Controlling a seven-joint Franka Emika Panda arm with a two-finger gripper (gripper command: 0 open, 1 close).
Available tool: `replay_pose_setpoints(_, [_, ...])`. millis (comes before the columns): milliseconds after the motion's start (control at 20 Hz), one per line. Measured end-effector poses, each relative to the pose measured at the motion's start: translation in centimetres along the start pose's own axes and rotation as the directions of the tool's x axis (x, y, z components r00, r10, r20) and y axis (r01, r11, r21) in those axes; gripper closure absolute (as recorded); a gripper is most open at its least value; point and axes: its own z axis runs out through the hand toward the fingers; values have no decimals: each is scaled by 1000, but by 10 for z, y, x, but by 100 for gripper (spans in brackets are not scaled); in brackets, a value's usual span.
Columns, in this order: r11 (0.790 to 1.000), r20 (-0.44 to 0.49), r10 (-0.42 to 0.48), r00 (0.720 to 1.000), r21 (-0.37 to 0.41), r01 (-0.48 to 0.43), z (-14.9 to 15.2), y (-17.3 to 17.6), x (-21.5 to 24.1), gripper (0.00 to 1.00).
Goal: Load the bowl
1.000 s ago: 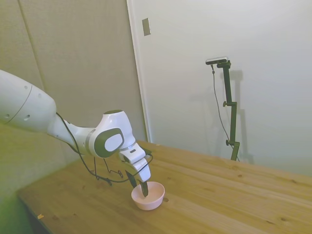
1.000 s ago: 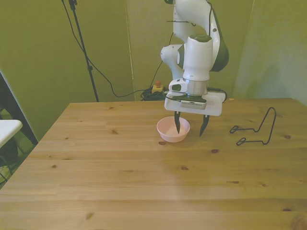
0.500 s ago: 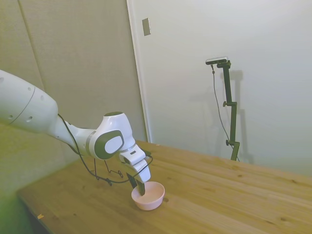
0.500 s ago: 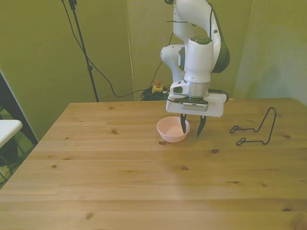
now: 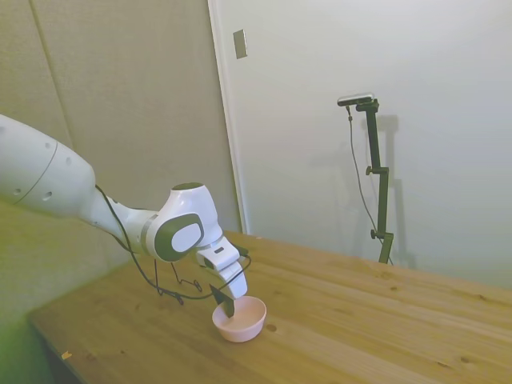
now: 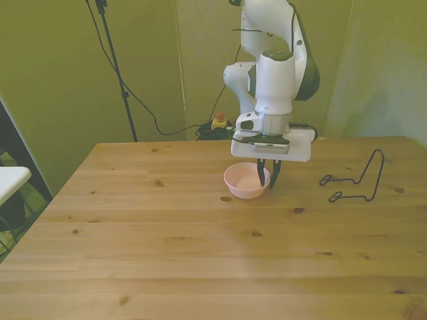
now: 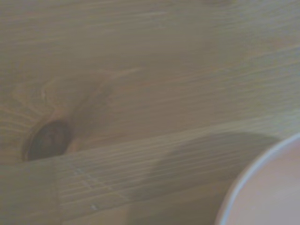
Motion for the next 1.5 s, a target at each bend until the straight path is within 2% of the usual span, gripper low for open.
replay_pose_setpoints(250, [999, 22, -14, 1000, 40, 13, -11, 4, 5, 100])
replay_pose_setpoints(400, [994, 59, -44, 997, 105, 38, -25, 6, 2, 100])
replay_pose_setpoints(650, [968, 131, -102, 986, 243, 68, -69, 15, -14, 100])
replay_pose_setpoints(800, [952, 152, -130, 980, 296, 81, -98, 15, -25, 100])
replay_pose_setpoints(850, [941, 140, -155, 978, 323, 103, -119, 14, -35, 100])
replay_pose_setpoints(1000, [936, 164, -152, 975, 340, 89, -112, 13, -40, 100])
replay_pose_setpoints(1200, [901, 205, -175, 963, 427, 73, -99, -4, -60, 100])
replay_pose_setpoints(1500, [835, 264, -223, 938, 549, 44, -110, -31, -84, 100])
